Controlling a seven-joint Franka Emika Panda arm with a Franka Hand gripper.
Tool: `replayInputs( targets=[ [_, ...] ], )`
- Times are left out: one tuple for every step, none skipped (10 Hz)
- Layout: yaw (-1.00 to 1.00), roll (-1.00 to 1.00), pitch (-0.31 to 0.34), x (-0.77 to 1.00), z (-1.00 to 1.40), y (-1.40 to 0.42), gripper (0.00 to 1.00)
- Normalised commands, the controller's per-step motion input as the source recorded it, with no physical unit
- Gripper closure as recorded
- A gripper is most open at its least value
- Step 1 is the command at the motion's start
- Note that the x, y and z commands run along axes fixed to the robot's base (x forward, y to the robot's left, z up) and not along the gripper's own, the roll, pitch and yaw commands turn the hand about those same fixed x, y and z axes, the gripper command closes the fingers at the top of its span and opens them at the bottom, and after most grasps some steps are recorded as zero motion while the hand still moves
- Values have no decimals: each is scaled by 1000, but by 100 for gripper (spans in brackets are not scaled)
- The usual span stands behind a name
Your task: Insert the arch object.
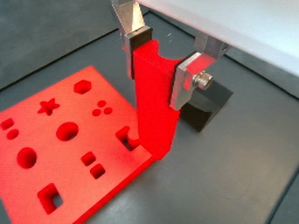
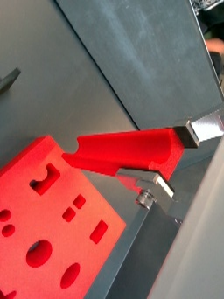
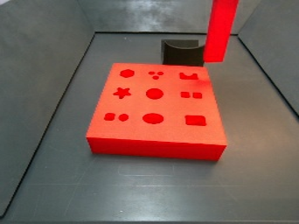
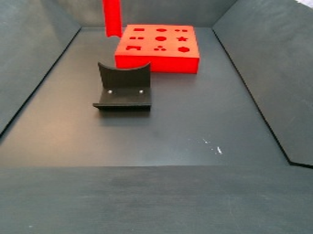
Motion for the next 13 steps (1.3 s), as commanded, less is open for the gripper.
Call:
replayInputs(
  targets=[
    [220, 126, 0, -171, -66, -137, 100],
    [246, 124, 0, -151, -91, -154, 100],
    [94, 169, 16, -40, -83, -120, 100],
    [0, 159, 43, 0, -129, -46, 100],
    [0, 189, 90, 0, -183, 0, 100],
    [0, 239, 136, 0, -240, 0, 100],
    [0, 203, 141, 43, -231, 0, 100],
    [0, 217, 161, 0, -271, 0, 100],
    [0, 216, 149, 0, -243, 0, 100],
    [0, 173, 36, -291, -9, -31, 100],
    [57, 190, 1, -257, 34, -120, 100],
    [57, 203, 19, -180, 66, -117, 100],
    [57, 159, 13, -134, 54, -94, 100]
  ],
)
